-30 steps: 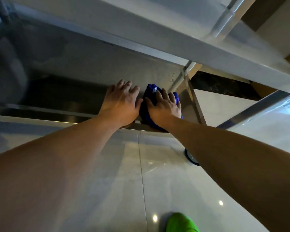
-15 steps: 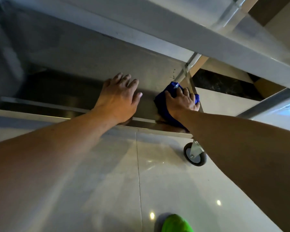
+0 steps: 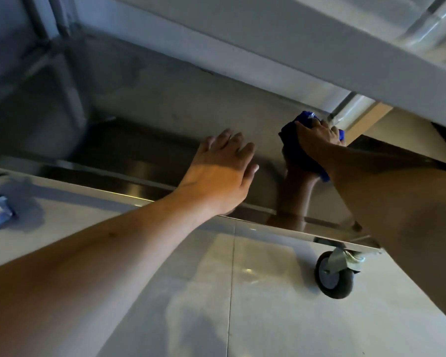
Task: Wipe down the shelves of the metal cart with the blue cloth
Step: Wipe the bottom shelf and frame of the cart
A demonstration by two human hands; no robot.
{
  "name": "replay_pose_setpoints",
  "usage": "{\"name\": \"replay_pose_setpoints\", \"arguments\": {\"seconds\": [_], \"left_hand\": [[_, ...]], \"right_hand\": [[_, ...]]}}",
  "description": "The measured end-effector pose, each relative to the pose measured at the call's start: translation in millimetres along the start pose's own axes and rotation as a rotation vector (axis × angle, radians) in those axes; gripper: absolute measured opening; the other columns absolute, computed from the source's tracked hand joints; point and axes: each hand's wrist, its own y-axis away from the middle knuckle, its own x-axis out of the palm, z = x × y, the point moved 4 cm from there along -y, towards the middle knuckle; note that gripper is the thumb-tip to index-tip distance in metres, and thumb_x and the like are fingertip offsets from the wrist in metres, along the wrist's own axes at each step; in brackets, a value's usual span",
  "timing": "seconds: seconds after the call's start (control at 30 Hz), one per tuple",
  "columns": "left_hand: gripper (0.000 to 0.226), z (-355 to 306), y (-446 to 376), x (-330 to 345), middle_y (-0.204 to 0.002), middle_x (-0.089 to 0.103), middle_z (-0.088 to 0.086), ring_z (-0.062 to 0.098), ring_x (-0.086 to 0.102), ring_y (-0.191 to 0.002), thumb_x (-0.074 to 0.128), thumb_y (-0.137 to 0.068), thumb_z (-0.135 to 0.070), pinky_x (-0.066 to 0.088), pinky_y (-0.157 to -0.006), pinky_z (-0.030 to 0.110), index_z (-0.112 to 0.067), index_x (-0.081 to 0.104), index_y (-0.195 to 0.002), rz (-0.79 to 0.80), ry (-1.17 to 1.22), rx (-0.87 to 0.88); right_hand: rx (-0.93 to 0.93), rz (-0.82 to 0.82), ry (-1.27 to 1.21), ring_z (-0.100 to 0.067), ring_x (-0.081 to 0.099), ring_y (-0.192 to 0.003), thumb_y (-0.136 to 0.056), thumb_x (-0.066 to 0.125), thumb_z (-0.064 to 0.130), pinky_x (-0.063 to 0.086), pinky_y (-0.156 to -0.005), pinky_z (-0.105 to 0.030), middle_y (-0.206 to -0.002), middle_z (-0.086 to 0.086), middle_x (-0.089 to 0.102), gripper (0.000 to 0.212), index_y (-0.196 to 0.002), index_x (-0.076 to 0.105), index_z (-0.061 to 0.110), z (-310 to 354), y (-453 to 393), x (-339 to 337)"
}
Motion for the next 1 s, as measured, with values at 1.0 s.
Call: {"name": "replay_pose_setpoints", "arguments": {"seconds": [1.0], "left_hand": [[0.043, 223, 124, -116, -0.115, 0.069, 0.001, 0.023, 0.06, -0.11, 0.044, -0.095, -0.053, 0.047, -0.097, 0.04, -0.029, 0.066, -0.123, -0.514, 0.286, -0.615]], "right_hand": [[-0.747, 0.115, 0.057, -0.033, 0.012, -0.149, -0.096, 0.039, 0.058, 0.011, -0.116, -0.061, -0.164, -0.006, 0.022, 0.066, -0.156, 0.028, 0.031, 402, 196, 66]]}}
